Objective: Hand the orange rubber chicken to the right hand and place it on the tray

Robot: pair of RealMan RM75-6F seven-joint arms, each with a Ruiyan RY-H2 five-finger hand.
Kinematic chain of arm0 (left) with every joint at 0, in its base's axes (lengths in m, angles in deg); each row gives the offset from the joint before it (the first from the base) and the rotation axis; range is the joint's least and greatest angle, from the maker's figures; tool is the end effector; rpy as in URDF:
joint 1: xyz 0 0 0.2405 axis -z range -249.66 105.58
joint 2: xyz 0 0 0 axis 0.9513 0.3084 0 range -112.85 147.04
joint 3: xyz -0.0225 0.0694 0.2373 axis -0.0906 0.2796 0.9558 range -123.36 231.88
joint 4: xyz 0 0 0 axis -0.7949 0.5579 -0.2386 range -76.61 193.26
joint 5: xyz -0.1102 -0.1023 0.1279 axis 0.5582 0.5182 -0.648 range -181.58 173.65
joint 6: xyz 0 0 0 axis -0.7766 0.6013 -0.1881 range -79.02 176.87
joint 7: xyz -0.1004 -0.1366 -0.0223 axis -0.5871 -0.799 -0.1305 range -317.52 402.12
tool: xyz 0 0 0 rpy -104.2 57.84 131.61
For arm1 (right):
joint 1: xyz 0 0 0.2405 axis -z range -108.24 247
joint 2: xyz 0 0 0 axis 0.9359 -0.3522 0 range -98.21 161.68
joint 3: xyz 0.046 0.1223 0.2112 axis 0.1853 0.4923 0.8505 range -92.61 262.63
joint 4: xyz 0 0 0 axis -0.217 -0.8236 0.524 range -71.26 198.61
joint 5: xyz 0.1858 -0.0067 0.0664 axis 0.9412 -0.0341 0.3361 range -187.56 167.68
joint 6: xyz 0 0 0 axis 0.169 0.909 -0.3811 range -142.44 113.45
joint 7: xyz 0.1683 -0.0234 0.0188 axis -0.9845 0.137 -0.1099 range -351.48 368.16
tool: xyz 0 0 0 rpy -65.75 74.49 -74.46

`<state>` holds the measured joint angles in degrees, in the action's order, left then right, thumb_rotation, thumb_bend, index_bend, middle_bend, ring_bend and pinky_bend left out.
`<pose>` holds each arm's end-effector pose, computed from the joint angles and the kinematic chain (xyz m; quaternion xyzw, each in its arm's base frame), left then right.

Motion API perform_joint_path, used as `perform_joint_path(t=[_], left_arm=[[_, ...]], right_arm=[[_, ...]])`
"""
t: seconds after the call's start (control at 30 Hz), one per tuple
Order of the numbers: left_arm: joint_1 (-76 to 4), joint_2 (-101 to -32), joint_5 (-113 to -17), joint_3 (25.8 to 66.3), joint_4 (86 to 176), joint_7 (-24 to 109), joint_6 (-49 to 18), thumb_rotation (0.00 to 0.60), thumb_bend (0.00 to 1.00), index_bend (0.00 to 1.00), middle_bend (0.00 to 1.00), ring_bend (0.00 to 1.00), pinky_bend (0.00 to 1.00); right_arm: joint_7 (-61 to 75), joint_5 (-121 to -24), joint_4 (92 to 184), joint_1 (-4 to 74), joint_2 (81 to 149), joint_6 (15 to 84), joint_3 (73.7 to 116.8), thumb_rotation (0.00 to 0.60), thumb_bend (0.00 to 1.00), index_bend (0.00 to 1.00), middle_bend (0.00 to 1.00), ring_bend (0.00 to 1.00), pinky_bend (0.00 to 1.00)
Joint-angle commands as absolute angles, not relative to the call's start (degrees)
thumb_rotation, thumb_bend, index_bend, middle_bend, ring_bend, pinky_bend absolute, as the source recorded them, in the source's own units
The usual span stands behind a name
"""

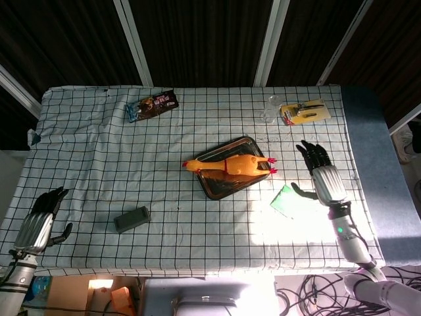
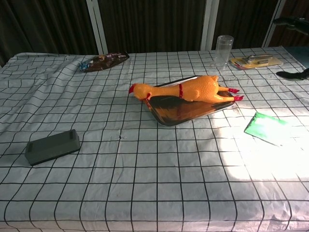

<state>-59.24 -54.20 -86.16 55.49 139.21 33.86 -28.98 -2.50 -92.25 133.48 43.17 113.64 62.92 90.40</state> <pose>-0.3206 0.2376 0.1211 -0.6172 -0.4366 -0.3766 0.5353 -0.2544 -0.3309 0.0957 0.6263 -0.3569 0.4817 0.4983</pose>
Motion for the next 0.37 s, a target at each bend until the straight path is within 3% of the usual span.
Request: perform_joint_path(t=[0.03,0.2,0.37], left_arm=[[-64.13,-53.03,-90.64,59.61,138.73,34.79,-34.76,0.600,0.41,0.00,0.00,0.00,0.00],[-65.49,-52.80,-90.97,59.41,138.60,33.72,-36.12,0.600,0.41,0.00,0.00,0.00,0.00],[-65.49,-52.60,-93.31,60.15,139.11,34.81,-35.79,0.600,0.41,0.00,0.00,0.00,0.00]], right_arm=[[17.79,-88.96,148.88,58.11,98.47,72.21,81.90,0.600,0.19,0.00,0.00,0.00,0.00],[18.21,-88.14,148.17,64.98,99.10,80.00,81.62,0.600,0.19,0.00,0.00,0.00,0.00],[15.85,-91.25,147.74,67.06,98.67,83.60,82.45,0.600,0.19,0.00,0.00,0.00,0.00]])
